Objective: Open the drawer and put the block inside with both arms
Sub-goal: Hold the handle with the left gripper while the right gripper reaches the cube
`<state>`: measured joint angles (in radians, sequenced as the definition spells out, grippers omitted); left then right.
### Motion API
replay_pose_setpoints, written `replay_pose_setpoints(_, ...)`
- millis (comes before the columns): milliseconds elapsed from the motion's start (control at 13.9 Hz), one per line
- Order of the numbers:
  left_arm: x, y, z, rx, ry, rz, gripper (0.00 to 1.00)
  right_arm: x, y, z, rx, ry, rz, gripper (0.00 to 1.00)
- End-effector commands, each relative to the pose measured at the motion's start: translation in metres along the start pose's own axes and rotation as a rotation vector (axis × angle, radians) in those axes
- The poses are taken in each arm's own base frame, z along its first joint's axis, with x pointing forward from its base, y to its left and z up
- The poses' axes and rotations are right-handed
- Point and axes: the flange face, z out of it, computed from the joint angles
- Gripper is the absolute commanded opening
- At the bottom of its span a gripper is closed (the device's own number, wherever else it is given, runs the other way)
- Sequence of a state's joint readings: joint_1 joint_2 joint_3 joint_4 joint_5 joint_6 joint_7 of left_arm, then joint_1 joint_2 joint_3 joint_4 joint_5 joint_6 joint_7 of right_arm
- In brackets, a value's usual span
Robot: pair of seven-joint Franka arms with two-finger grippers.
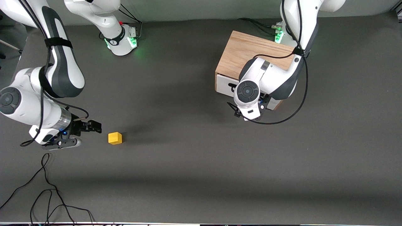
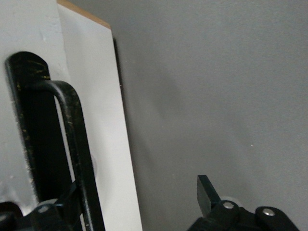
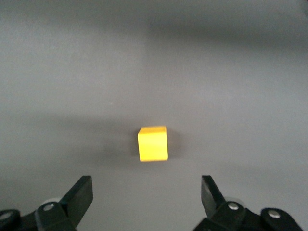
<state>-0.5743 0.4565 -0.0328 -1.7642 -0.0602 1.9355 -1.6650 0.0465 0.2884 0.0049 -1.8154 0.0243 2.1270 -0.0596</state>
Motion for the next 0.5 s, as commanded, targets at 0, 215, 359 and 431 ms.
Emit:
replay_pose_setpoints(0, -0.002, 0.026, 0.000, -0.046, 0.015, 0.006, 1.00, -0.005, -0.002, 0.043, -0.015, 0.054, -0.009, 1.00)
replay_pose_setpoints(215, -0.004, 0.034, -0.004, -0.088, 0.011, 0.008, 1.00, -0.001, -0.001, 0.090, -0.014, 0.050, -0.006, 1.00)
replay_pose_setpoints(359, -0.007, 0.047, -0.010, -0.119, 0.008, 0.010, 1.00, -0.002, 0.000, 0.116, -0.014, 0.037, -0.005, 1.00)
replay_pose_setpoints(431, -0.009, 0.054, -0.012, -0.129, 0.007, 0.012, 1.00, -0.004, 0.000, 0.128, -0.014, 0.030, -0.006, 1.00)
